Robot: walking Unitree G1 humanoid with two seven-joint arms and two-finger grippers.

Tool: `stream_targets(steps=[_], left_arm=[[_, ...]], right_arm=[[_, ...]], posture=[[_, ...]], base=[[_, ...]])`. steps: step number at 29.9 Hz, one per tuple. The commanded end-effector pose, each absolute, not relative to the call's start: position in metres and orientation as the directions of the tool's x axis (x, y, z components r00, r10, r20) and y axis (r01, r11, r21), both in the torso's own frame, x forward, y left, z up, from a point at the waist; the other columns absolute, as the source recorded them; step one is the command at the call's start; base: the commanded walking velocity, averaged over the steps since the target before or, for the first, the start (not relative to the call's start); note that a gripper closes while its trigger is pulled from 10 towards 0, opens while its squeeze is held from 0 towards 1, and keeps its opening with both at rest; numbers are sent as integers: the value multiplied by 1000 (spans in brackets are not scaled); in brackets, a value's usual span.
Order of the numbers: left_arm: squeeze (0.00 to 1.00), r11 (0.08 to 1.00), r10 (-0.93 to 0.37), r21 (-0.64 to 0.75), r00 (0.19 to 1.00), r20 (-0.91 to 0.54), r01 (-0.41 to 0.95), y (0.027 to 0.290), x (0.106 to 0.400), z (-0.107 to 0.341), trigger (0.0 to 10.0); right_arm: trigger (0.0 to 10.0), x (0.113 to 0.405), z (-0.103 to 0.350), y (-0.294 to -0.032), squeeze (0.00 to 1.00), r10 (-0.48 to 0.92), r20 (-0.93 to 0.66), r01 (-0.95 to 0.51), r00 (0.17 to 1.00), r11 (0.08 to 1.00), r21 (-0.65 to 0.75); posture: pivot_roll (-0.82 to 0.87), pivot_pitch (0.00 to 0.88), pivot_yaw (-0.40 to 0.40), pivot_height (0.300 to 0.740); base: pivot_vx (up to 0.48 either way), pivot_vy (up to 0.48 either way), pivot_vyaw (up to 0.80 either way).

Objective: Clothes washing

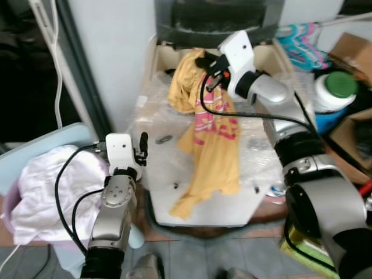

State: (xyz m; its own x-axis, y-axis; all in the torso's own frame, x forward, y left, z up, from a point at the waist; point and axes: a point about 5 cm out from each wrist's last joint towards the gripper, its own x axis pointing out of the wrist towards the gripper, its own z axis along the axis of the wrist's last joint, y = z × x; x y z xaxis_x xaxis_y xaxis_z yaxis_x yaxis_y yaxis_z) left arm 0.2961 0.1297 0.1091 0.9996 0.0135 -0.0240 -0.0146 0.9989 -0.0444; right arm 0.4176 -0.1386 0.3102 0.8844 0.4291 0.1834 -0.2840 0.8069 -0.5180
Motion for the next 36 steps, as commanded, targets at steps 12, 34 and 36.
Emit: stream_targets(steps=[12, 34, 36], left_arm=[[0, 998, 51, -31, 999, -13, -52, 132, 295, 111, 10000], [0, 999, 41, -6, 999, -23, -41, 135, 296, 108, 10000], [0, 999, 42, -2, 999, -19, -42, 136, 296, 108, 10000]], right_arm=[[10000, 402, 366, -178, 0, 324, 504, -52, 801, 875, -481], [10000, 387, 243, -176, 0, 470, 252, -340, 846, 839, -424], [10000, 385, 245, -173, 0, 480, 265, -343, 836, 835, -430]], posture=[[-28, 0, 25, 740], [-38, 14, 45, 740], [-38, 14, 45, 740]], base=[[0, 0, 0], [12, 0, 127], [319, 0, 800]])
